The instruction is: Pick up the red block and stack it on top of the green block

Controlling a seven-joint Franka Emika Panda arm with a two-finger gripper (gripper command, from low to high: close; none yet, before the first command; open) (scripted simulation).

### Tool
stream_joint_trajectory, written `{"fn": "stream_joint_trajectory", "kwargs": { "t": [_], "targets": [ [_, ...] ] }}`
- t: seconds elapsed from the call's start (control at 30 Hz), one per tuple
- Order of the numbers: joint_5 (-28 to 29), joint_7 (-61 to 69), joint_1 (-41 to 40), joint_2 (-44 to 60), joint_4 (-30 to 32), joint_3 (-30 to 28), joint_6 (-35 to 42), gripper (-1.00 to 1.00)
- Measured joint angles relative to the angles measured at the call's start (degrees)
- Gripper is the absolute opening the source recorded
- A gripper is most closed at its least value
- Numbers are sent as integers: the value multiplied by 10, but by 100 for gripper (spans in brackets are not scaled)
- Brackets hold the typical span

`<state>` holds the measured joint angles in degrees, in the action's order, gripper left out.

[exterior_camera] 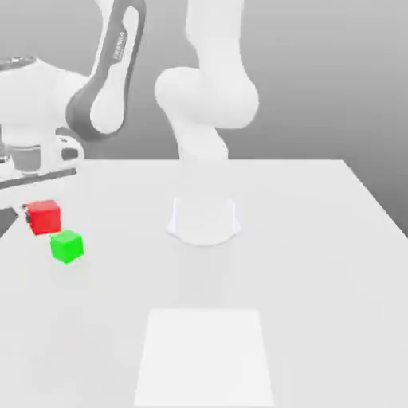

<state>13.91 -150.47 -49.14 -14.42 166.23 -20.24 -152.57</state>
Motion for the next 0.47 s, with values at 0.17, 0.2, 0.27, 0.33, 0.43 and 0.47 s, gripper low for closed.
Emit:
{"fn": "stream_joint_trajectory", "kwargs": {
  "t": [0.17,0.2,0.27,0.33,0.43,0.47],
  "targets": [
    [-59,1,-5,26,22,-37,-41,-100],
    [-77,13,5,41,22,-42,-56,-100],
    [-114,38,21,73,21,-49,-85,-100],
    [-146,60,32,105,20,-52,-116,-100],
    [-171,77,37,148,20,-49,-160,100],
    [-171,77,40,148,20,-49,-160,100]
  ]
}}
